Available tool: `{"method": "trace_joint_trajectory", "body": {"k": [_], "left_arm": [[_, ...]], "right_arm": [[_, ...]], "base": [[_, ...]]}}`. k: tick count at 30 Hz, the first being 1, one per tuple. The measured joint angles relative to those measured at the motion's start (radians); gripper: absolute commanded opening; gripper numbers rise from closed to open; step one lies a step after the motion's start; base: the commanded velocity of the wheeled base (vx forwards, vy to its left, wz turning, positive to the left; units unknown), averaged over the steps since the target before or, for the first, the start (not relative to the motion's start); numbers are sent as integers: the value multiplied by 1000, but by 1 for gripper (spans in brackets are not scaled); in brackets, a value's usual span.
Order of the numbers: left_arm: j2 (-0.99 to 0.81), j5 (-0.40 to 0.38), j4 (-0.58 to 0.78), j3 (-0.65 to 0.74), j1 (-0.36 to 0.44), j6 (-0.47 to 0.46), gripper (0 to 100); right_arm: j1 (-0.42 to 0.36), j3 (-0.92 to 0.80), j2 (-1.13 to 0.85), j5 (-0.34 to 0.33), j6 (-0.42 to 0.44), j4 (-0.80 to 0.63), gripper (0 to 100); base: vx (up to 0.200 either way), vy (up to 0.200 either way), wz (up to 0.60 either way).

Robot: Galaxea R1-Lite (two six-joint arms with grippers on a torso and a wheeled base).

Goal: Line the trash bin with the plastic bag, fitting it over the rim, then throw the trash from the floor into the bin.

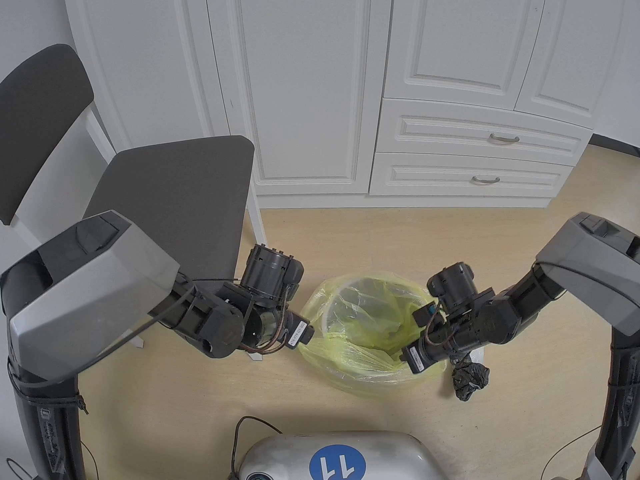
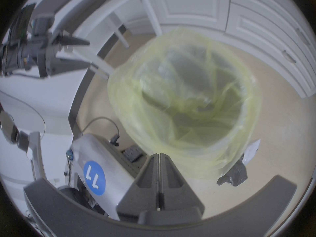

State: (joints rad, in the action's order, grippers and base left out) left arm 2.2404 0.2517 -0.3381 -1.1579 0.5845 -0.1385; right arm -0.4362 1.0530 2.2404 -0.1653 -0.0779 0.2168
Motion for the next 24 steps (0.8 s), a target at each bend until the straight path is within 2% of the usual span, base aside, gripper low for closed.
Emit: {"method": "trace_joint_trajectory", "body": {"k": [4, 9, 10, 17, 24], "left_arm": [[40, -1, -44, -72, 18, 4, 100], [110, -1, -55, -191, 42, 6, 100], [127, -1, -54, -218, 46, 6, 0], [229, -2, -15, -349, 74, 3, 0], [299, -3, 38, -437, 91, 1, 0]], "right_arm": [[40, 28, -24, -1, 55, 41, 0], [76, 62, -19, -2, 83, 67, 0], [81, 67, -16, -2, 85, 69, 0], [94, 106, 27, 5, 131, 122, 0], [89, 157, 101, 60, 212, 213, 0]], "base": [[0, 0, 0], [0, 0, 0], [0, 0, 0], [0, 0, 0], [0, 0, 0]]}}
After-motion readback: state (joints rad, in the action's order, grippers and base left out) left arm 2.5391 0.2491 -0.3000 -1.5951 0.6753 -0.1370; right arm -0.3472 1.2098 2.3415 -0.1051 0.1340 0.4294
